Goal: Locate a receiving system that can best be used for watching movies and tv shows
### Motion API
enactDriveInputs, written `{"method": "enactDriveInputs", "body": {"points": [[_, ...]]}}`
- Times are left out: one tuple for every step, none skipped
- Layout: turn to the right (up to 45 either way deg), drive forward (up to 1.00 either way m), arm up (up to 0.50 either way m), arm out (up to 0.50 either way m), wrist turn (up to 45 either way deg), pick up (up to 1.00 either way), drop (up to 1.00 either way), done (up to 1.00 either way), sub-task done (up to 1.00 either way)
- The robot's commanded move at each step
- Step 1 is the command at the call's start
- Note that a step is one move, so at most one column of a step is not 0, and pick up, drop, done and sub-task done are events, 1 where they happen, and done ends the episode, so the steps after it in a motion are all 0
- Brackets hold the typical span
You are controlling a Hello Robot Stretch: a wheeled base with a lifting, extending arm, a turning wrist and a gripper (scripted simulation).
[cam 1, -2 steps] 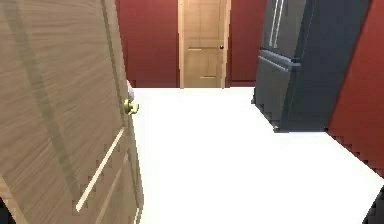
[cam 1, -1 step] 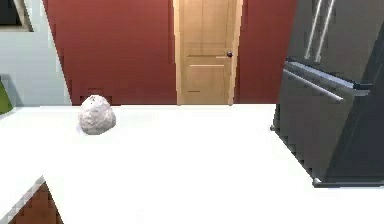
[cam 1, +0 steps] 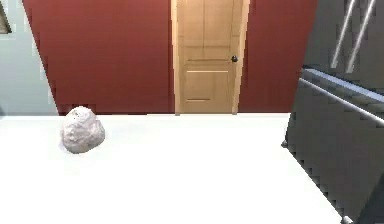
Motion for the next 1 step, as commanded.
{"method": "enactDriveInputs", "body": {"points": [[33.0, 0.0, 0.0, 0.0, 0.0, 0.0, 0.0, 0.0, 0.0]]}}
